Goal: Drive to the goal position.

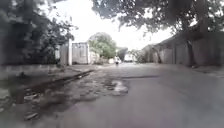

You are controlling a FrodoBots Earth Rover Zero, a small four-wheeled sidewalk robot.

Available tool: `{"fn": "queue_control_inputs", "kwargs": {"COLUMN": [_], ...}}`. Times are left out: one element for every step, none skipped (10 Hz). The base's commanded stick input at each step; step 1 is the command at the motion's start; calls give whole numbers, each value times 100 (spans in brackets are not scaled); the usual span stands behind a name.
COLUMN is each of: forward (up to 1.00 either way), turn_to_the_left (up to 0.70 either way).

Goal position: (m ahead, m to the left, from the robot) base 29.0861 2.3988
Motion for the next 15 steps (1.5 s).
{"fn": "queue_control_inputs", "kwargs": {"forward": [100, 100, 100, 100, 100, 100, 100, 100, 100, 100, 100, 100, 100, 100, 100], "turn_to_the_left": [-38, -38, -1, -30, -33, 2, 2, 2, -38, -38, -38, -38, -11, 2, 2]}}
